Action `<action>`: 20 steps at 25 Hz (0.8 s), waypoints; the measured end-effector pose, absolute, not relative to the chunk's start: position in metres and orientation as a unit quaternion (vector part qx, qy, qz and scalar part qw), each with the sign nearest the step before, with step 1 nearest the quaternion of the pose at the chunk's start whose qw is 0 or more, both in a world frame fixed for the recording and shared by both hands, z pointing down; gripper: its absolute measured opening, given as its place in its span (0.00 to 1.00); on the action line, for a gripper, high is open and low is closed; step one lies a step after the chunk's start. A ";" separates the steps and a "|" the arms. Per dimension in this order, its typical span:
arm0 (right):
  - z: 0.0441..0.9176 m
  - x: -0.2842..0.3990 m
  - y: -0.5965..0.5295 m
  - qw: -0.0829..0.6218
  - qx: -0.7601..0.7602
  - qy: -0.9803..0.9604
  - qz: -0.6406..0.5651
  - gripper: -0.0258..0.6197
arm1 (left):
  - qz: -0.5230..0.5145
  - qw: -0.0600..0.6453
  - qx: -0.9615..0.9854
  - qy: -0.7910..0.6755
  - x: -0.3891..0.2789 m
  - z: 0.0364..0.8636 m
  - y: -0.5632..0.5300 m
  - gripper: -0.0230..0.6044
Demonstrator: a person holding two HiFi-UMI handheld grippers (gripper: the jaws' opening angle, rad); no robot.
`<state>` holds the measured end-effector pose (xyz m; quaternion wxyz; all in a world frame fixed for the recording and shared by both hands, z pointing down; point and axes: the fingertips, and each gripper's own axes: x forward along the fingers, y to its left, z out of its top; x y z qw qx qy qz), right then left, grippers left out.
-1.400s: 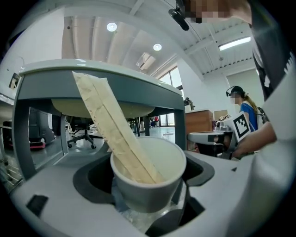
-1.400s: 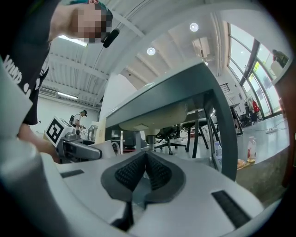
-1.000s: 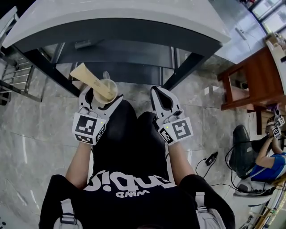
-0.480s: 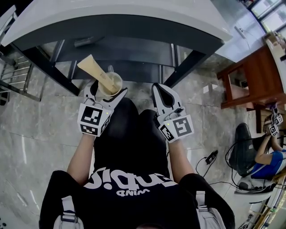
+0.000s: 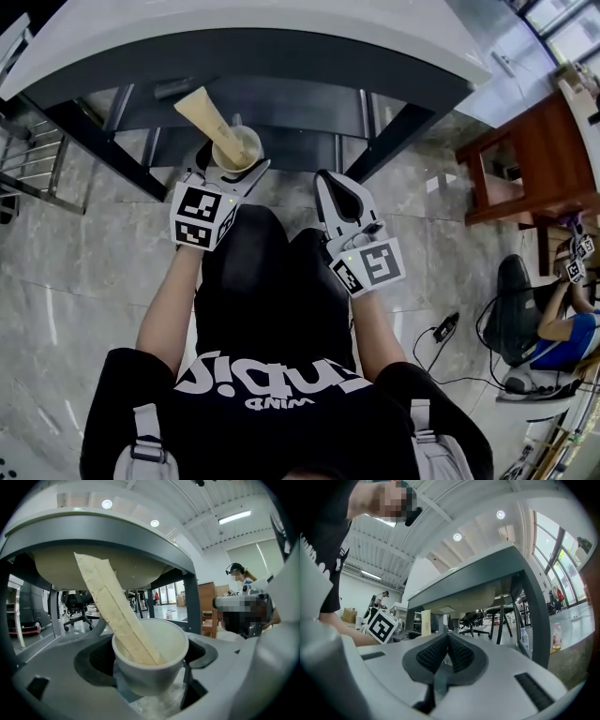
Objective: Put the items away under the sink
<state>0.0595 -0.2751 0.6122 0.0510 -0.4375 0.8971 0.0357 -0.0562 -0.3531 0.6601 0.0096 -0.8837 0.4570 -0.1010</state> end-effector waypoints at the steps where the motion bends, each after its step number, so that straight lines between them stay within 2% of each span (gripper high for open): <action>1: 0.613 0.059 -0.275 0.050 -0.437 0.898 0.036 0.07 | -0.100 0.010 -0.883 0.459 -0.056 0.661 -0.359 0.74; 20: 0.617 0.049 -0.273 0.043 -0.436 0.898 0.033 0.07 | -0.105 0.013 -0.876 0.471 -0.039 0.675 -0.455 0.74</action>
